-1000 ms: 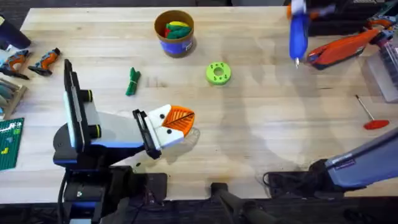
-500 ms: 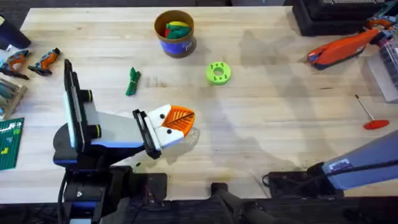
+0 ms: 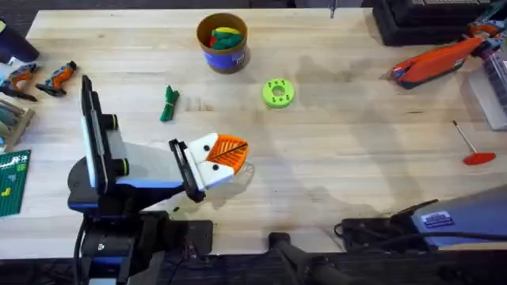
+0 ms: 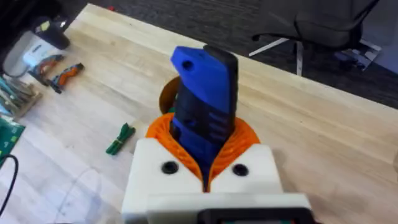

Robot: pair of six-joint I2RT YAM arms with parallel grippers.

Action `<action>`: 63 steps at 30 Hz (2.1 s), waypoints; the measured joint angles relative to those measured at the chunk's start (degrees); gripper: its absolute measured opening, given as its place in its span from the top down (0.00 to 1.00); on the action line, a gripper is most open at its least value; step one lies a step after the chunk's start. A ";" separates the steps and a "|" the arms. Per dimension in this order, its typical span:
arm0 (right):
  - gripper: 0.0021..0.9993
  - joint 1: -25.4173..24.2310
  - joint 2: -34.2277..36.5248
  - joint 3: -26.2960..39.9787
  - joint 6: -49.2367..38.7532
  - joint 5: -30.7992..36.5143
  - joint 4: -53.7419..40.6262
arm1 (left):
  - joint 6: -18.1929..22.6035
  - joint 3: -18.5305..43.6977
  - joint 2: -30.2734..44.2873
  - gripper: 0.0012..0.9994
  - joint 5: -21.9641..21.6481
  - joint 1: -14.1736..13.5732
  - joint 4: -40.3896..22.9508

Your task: Pick up the gripper from the table and insert it into the empty holder that is missing its gripper. Then pick up a screw, insert it into the mounting hole, and use the screwdriver to tighten it. Finally, clean up the table by picking up the vegetable and placing it into the bucket.

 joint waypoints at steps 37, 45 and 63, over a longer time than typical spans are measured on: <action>0.98 1.45 -4.82 -5.08 -0.56 -0.32 -6.61 | 0.00 0.00 -0.02 1.00 0.00 0.00 0.00; 0.98 1.45 -21.54 -34.91 2.59 -0.35 19.72 | 0.00 0.00 -0.02 1.00 0.00 0.00 0.00; 0.98 1.52 -36.23 -76.36 20.32 -16.15 76.08 | 0.00 0.00 0.00 1.00 0.00 0.00 0.00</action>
